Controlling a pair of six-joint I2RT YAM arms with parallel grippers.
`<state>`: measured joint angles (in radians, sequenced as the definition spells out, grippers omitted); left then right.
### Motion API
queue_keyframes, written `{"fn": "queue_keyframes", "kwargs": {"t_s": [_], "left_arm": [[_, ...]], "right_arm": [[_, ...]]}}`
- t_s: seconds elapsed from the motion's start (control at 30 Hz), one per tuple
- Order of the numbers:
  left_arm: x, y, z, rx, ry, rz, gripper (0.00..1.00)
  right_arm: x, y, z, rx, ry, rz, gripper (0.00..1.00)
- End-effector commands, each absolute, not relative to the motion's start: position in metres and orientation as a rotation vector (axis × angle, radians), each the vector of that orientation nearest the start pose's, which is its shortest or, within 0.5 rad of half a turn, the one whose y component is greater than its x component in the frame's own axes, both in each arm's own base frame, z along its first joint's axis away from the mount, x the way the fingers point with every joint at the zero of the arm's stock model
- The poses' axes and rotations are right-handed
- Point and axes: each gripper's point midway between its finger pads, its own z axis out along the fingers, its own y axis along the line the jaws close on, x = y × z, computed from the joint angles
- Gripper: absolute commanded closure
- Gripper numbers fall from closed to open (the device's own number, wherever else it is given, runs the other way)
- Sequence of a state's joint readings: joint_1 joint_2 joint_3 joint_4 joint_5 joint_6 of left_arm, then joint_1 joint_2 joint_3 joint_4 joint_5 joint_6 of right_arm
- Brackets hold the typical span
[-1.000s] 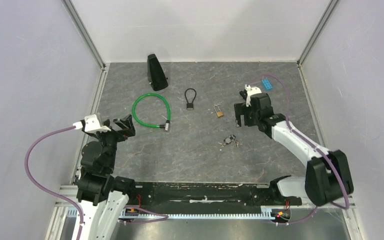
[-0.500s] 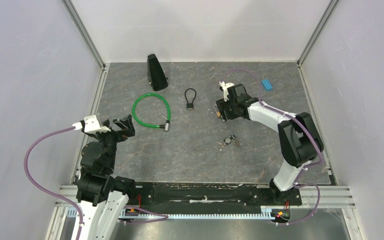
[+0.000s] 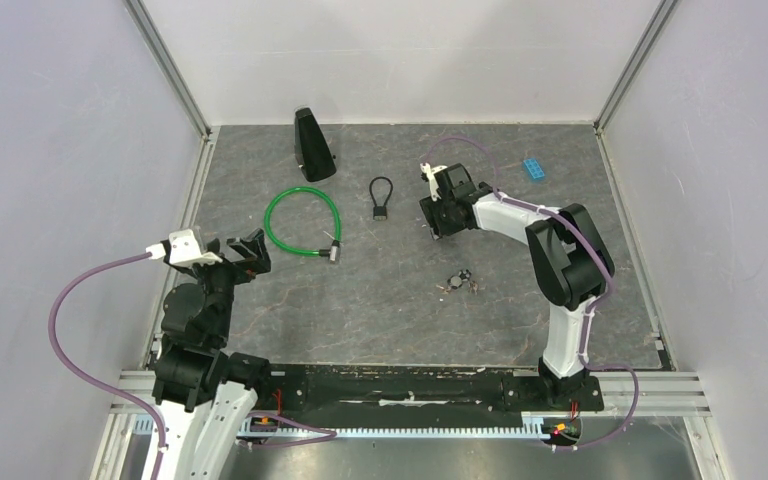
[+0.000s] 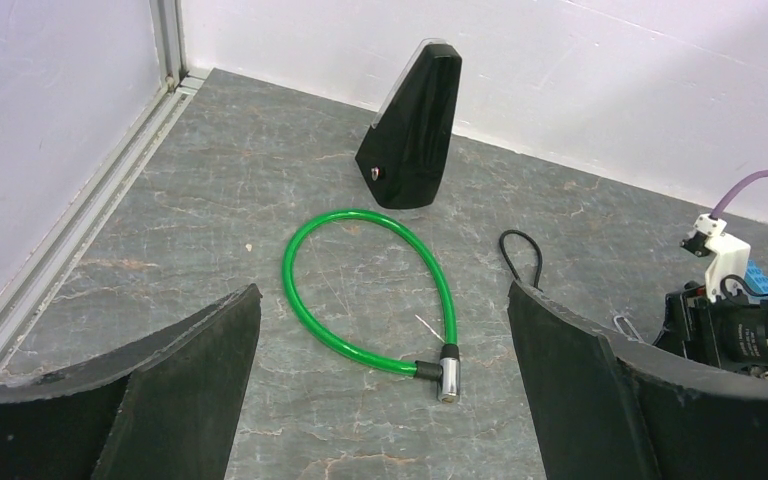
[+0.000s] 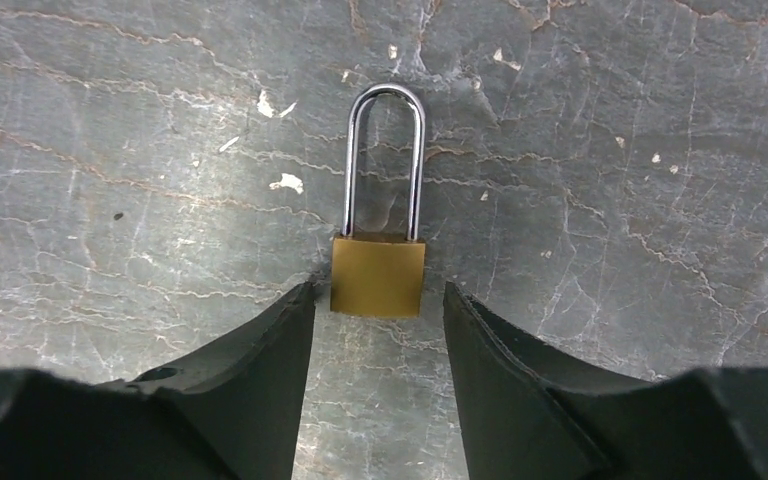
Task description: Unlock with the key
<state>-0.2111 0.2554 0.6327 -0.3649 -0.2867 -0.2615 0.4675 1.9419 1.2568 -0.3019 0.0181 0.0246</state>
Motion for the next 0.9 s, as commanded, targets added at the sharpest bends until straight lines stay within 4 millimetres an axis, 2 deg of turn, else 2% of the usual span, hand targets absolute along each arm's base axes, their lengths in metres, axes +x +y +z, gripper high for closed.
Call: {"fn": "queue_keyframes", "kwargs": {"t_s": [0.0,0.13,0.37,0.57,0.77,0.87], "left_arm": [[0.222,-0.008,0.293,-0.27,1.526,-0.156,0.02],[0.223,-0.008,0.292,-0.268,1.53,-0.157,0.02],[0.224,-0.009,0.291,-0.265,1.535,-0.158,0.02],[0.225,-0.01,0.289,-0.266,1.543,-0.157,0.02],[0.225,-0.01,0.289,-0.265,1.545,-0.159,0.02],[0.225,-0.009,0.289,-0.267,1.543,-0.158,0.02]], "right_arm": [[0.411,0.204,0.025,-0.567,2.481,0.14,0.49],[0.408,0.203,0.02,-0.576,2.492,0.13,0.55],[0.392,0.208,0.023,-0.617,2.496,0.104,0.87],[0.343,0.217,0.037,-0.711,2.478,0.117,0.89],[0.277,0.237,0.052,-0.777,2.473,0.173,0.9],[0.249,0.248,0.049,-0.779,2.491,0.204,0.93]]}}
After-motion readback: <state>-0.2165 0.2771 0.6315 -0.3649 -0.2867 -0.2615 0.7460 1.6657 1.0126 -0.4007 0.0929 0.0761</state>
